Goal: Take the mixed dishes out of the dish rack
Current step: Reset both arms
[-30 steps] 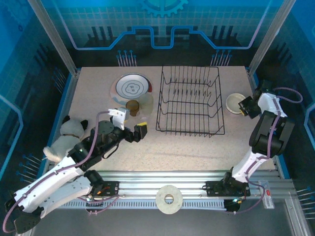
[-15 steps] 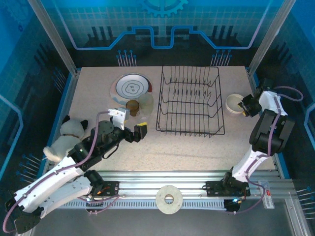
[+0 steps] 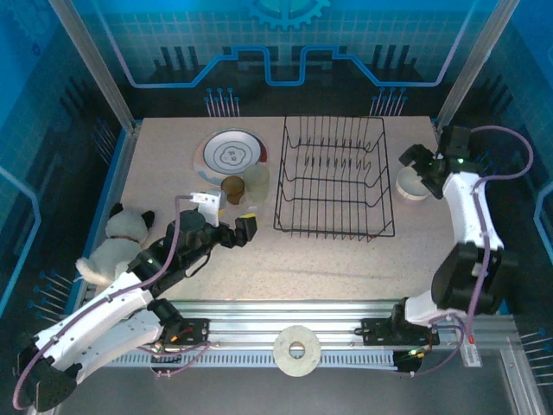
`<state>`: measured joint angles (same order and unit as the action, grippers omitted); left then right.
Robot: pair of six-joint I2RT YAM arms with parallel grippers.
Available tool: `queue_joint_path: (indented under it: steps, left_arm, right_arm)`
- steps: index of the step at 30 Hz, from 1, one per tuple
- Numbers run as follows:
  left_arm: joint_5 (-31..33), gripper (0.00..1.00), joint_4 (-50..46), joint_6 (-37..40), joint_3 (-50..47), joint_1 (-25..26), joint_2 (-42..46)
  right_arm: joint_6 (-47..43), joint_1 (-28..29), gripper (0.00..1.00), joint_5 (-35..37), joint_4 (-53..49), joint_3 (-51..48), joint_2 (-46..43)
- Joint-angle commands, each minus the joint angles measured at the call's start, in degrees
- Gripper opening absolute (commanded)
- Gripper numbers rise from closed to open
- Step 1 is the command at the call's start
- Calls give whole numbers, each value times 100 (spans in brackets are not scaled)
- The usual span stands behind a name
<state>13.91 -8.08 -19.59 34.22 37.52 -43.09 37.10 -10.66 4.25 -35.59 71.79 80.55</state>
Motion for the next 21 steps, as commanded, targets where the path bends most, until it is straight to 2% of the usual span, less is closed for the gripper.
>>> queue_joint_path:
  steps: [1, 3, 5, 6, 8, 12, 15, 18, 21]
  left_arm:
    - [545, 99, 253, -253, -210, -186, -5]
    - [1023, 99, 411, -260, -405, -311, -58]
    - [1428, 99, 903, -148, -702, -416, -134]
    - [1553, 99, 1269, 70, -933, -461, -182]
    - [1825, 99, 1841, 386, -1247, -584, -314]
    - [2302, 99, 1847, 563, -1247, -1246, -640]
    - [2025, 99, 2180, 942, -1198, -1825, -997]
    - [1974, 99, 2649, 1568, -1097, -2138, -1475]
    - [1566, 99, 3514, 1665, -1284, -2698, -2056]
  right_arm:
    - [-524, 586, 100, 727, 785, -795, -817]
    - [-818, 866, 100, 563, 1614, -1525, -1439]
    - [-1187, 1097, 100, 131, 2682, -2424, -2117]
    - [-1296, 1221, 100, 139, 3026, -2753, -2412]
    - [-1337, 1413, 100, 650, 3062, -3036, -2703]
    - [-1443, 1549, 100, 1458, 3063, -3359, -2704]
    - [-1862, 1535, 100, 1455, 4138, -3899, -2484]
    - [-2255, 1515, 100, 1242, 5496, -4462, -2293]
    - [-2356, 1510, 100, 1395, 6145, -4735, -1992]
